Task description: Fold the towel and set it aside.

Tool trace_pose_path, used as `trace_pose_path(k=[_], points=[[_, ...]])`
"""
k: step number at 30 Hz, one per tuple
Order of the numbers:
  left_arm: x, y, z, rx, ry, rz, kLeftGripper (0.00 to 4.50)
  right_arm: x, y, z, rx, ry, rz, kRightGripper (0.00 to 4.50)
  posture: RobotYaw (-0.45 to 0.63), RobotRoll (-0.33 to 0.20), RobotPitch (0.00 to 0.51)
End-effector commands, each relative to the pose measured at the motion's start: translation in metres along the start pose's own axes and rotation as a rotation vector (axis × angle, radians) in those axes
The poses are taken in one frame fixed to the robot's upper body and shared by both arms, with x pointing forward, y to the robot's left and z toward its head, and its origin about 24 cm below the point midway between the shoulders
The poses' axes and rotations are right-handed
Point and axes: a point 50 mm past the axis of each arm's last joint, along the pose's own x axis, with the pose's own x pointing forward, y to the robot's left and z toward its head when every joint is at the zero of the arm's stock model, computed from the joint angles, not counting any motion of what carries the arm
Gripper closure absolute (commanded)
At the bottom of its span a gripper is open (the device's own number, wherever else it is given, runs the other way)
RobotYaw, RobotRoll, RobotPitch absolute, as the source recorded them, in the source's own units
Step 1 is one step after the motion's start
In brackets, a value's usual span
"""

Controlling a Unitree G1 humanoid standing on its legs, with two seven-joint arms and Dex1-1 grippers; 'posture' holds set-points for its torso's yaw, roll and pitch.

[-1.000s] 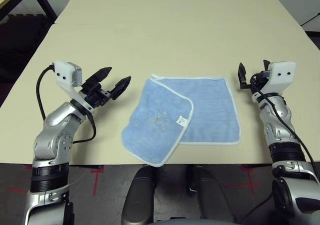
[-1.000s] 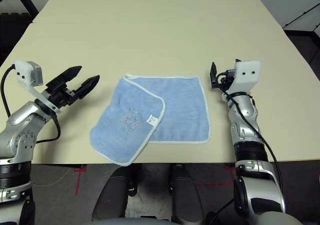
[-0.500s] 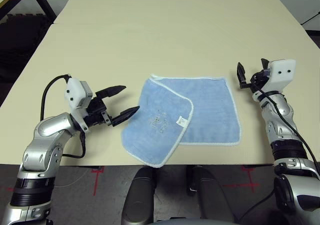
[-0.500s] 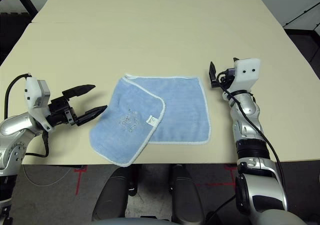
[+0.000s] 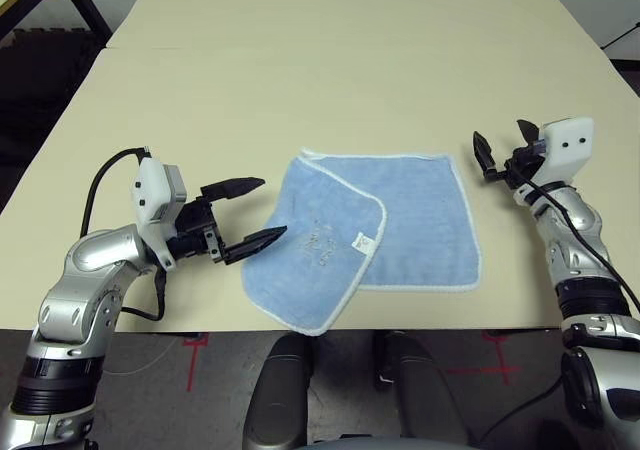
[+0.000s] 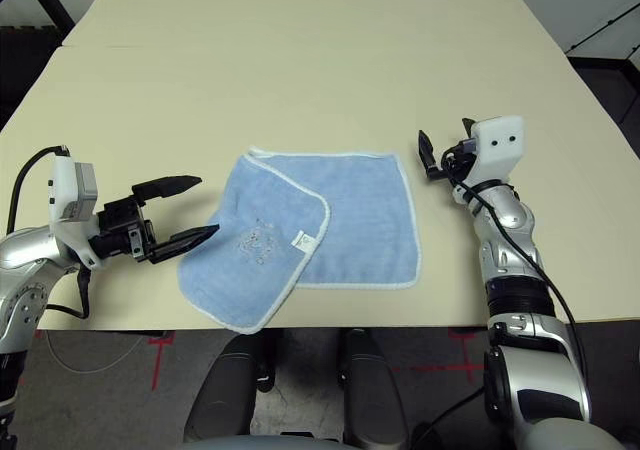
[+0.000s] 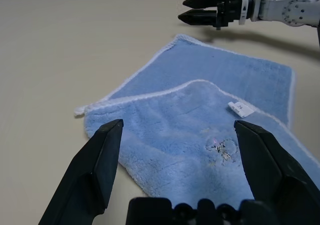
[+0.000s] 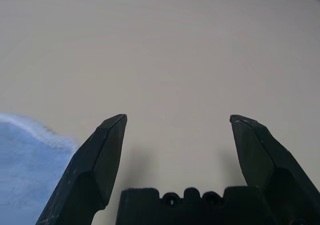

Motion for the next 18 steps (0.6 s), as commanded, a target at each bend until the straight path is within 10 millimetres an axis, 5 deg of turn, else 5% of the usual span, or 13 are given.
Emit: trace_pose_path(k=[1, 18], points=[[0.002, -0.002, 0.003, 0.012, -0.003, -0.017, 0.00, -0.003, 0.003, 0.008, 0.054, 0.059, 0.128, 0.01, 0.07, 0.000, 0.202], [0.004, 0.000, 0.016, 0.078, -0.080, -0.030, 0.00, -0.002, 0.012, 0.016, 0.161, 0.267, 0.351, 0.01, 0.07, 0.000, 0.200]])
